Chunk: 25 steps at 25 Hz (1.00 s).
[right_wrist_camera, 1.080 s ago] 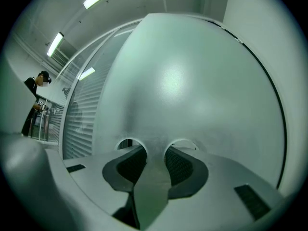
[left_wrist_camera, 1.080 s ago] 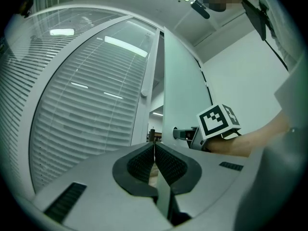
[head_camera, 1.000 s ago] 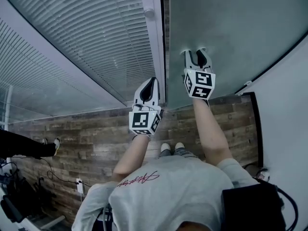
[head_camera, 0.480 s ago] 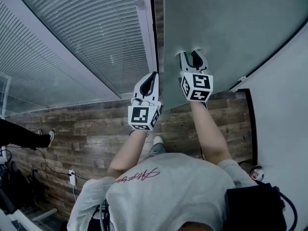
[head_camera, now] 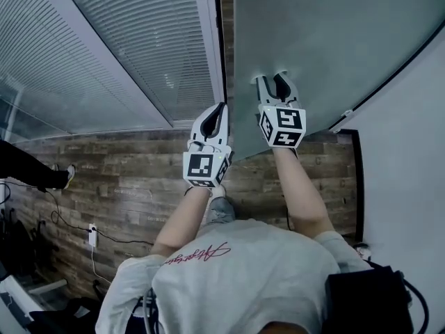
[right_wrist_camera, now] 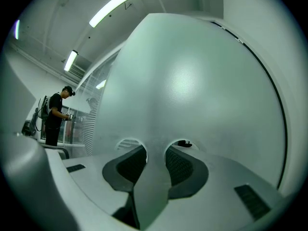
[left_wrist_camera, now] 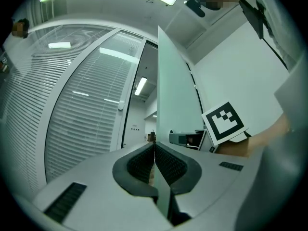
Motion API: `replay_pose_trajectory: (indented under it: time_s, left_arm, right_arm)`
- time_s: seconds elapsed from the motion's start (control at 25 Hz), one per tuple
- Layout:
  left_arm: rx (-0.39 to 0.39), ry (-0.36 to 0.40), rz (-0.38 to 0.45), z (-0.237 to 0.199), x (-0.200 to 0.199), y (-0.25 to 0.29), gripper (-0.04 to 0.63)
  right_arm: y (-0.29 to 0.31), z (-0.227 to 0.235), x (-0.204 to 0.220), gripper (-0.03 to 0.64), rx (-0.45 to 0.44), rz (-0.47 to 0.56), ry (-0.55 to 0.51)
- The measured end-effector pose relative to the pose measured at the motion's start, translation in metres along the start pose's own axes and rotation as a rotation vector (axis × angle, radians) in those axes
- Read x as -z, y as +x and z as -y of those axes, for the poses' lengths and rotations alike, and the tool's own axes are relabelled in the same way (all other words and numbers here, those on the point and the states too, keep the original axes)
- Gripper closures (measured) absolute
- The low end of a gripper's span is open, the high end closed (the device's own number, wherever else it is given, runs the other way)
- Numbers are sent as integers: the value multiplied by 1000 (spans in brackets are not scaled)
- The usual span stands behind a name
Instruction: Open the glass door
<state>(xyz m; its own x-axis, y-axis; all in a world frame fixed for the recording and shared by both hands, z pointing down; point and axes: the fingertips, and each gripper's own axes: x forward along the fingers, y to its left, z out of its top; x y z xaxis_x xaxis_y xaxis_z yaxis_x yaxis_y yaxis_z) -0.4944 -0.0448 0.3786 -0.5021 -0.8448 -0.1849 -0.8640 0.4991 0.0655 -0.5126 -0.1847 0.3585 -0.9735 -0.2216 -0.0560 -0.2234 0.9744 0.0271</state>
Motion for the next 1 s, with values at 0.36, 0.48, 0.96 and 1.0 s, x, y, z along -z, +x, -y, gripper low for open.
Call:
replay_pose_trajectory:
  time_s: [0.36, 0.48, 0.96, 1.0]
  left_arm:
    - [-36, 1, 16, 50, -6, -44, 578]
    - [-34, 4, 17, 64, -10, -56, 578]
    - [158, -6, 4, 135, -15, -100, 578]
    - [187, -3, 2, 145, -15, -105, 578]
  right_arm:
    - [-67, -5, -2, 485, -88, -9, -3]
    - [-91, -5, -3, 485, -120, -33, -17]
    - [-197, 15, -2, 485, -91, -48, -10]
    - [-207, 18, -2, 485, -83, -49, -11]
